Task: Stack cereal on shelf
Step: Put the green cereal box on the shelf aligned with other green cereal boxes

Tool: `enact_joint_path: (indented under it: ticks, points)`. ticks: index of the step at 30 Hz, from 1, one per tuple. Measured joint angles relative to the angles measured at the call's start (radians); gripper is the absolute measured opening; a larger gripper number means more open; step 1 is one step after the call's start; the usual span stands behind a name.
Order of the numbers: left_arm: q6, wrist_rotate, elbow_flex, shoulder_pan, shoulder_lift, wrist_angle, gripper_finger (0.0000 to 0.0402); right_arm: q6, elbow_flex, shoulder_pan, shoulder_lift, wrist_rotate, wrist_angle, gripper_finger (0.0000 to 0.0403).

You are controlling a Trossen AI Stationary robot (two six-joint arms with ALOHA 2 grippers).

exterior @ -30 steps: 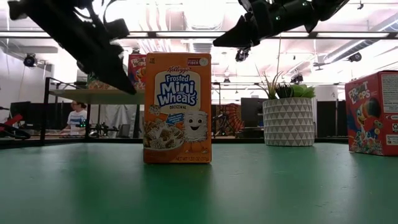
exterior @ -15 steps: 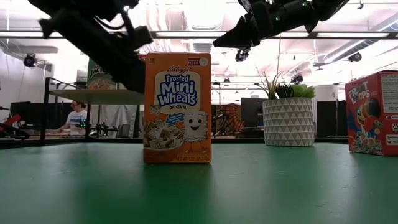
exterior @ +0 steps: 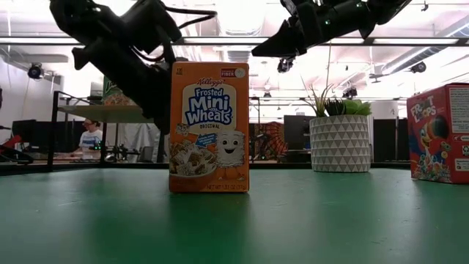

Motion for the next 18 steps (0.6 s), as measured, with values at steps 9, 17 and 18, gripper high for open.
enact_joint_path:
  ticks: [9,17,18]
  points:
    - [-0.074,0.094,0.000,-0.033,-0.028,-0.004,0.0075,0.008,0.000,0.000,0.000,0.000,-0.009,0.0012]
    - [-0.154,0.111,0.000,-0.111,-0.039,-0.021,0.0075,0.016,0.000,0.000,0.000,0.000,-0.034,0.0012]
    - [-0.170,0.115,0.000,-0.121,-0.039,-0.031,0.0075,0.016,0.000,0.000,0.000,0.000,-0.038,0.0012]
